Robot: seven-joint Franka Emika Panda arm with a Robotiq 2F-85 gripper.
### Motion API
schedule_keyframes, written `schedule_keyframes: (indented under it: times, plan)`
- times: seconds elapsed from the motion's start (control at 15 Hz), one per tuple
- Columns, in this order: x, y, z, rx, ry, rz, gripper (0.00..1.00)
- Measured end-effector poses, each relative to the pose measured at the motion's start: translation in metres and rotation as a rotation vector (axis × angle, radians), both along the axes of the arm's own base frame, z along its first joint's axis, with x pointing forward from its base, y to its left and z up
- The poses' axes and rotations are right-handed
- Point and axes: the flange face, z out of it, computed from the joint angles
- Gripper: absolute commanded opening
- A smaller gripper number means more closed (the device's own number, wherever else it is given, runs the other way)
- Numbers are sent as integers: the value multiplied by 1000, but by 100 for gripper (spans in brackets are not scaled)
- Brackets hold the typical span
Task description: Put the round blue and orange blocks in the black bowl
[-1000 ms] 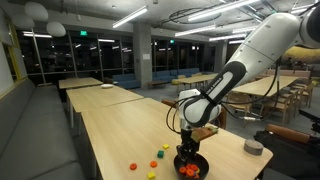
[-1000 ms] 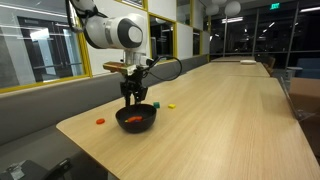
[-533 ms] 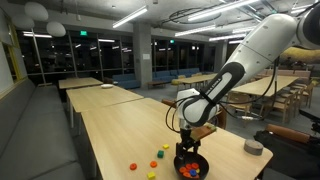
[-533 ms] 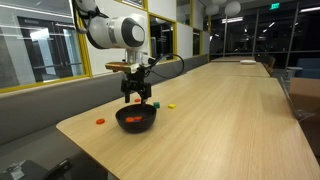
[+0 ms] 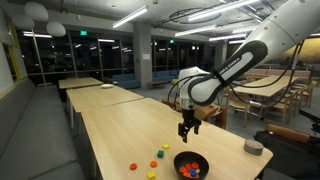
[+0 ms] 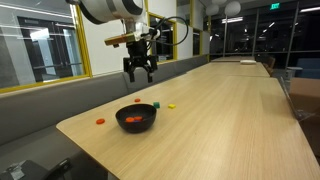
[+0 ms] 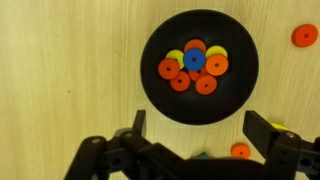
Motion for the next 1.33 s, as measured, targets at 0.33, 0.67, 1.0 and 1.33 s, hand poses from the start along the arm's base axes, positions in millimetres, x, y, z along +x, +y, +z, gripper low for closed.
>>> schedule_keyframes:
  times: [0.33, 0.67, 1.0, 1.33]
  plan:
    - [-35, -28, 71, -51, -26, -19, 100]
    - [-82, -57, 119, -48, -14, -34, 100]
    - [-116, -81, 138, 18, -27, 11, 100]
    - [-141, -99, 143, 34, -55, 10, 100]
